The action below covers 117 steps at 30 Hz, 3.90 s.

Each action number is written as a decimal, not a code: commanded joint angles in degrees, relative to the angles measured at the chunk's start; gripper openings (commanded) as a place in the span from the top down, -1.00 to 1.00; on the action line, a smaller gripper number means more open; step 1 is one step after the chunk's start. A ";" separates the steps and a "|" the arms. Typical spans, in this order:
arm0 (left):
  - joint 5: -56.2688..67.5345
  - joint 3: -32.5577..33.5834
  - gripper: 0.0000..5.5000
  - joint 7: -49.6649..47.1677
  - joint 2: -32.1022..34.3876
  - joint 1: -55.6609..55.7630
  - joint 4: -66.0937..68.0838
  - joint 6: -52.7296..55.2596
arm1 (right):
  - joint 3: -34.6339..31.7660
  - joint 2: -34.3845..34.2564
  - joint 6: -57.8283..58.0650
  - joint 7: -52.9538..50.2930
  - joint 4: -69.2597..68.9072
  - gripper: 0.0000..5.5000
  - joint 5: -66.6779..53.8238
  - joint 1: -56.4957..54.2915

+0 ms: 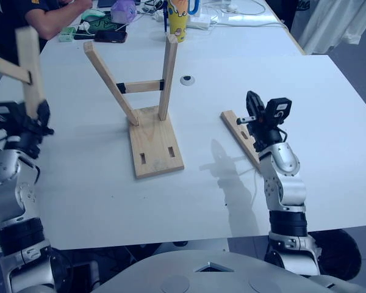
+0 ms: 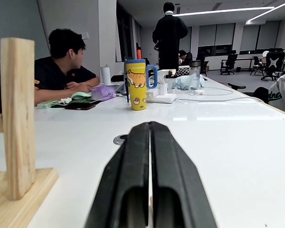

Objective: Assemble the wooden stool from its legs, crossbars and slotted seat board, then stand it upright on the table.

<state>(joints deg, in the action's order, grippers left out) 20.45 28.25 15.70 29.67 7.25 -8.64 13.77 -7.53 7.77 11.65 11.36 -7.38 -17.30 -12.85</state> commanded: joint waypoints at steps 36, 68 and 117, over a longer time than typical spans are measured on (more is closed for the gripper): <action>3.86 -29.56 0.25 17.54 2.54 10.07 -23.30 11.84 | -2.59 5.86 30.55 -26.96 2.06 0.16 -79.59 -29.14; 1.00 -24.55 -0.11 16.88 1.20 -3.27 -16.53 10.26 | -3.49 8.36 30.94 -20.46 2.92 0.63 -56.96 -24.56; -13.13 -31.78 -0.11 9.79 -5.10 -17.30 -7.86 8.91 | 3.09 5.11 30.84 -8.97 -4.36 0.63 -30.43 -11.24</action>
<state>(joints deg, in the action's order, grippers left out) 7.68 -3.67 25.87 25.01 -10.81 -16.11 22.56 -5.16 11.90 41.76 1.52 -13.34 -50.53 -23.74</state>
